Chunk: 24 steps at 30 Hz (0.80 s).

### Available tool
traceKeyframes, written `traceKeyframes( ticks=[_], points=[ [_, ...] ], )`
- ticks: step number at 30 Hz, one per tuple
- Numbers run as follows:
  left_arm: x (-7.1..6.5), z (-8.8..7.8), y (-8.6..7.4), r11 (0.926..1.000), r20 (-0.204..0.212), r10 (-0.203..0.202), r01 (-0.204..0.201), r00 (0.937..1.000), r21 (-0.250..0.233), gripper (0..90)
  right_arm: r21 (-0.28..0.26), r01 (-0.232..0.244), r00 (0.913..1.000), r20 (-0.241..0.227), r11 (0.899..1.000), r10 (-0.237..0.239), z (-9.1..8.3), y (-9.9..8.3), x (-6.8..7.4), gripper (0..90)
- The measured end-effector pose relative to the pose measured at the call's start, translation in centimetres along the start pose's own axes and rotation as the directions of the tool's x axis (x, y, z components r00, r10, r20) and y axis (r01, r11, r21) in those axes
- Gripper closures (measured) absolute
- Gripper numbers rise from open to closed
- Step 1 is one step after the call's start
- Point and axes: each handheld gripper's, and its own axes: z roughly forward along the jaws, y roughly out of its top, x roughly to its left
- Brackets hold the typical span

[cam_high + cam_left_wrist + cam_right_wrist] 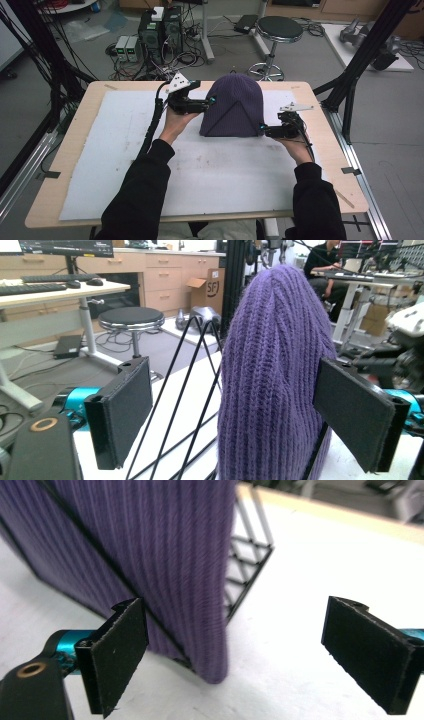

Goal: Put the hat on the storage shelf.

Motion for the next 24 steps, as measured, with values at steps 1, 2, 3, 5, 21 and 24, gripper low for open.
traceKeyframes(
  ticks=[1,2,3,5,21,24],
  points=[
    [-0.1,-0.3,0.1,1.0,-0.005,0.001,-0.001,1.0,-0.005,16.4,-0.016,-0.014,0.9999,-0.002,1.0,0.014,-0.5,0.1,-0.1,10.8],
    [-0.1,-0.6,0.3,1.0,-0.014,0.006,-0.006,0.9999,-0.007,16.4,-0.026,-0.033,0.9994,0.004,0.999,0.033,-0.9,0.2,0.0,10.7],
    [-0.2,-1.0,0.4,0.9999,-0.029,0.012,-0.012,0.9995,-0.004,16.4,-0.036,-0.035,0.9992,0.017,0.999,0.036,-1.3,0.3,0.0,10.7],
    [-0.4,-1.9,0.5,0.9997,-0.059,0.024,-0.024,0.998,0.002,16.4,-0.045,-0.037,0.9976,0.056,0.998,0.04,-2.1,0.3,0.3,10.7],
    [1.0,-14.8,-2.3,0.9992,-0.318,-0.009,-0.004,0.9479,-0.039,17.7,-0.228,-0.099,0.9724,0.185,0.969,0.143,-7.4,-3.0,1.4,10.7],
    [1.1,-16.8,-3.0,0.998,-0.365,-0.013,-0.01,0.9309,-0.062,17.7,-0.282,-0.126,0.9641,0.191,0.951,0.185,-7.9,-3.9,1.6,10.7]
  ],
)
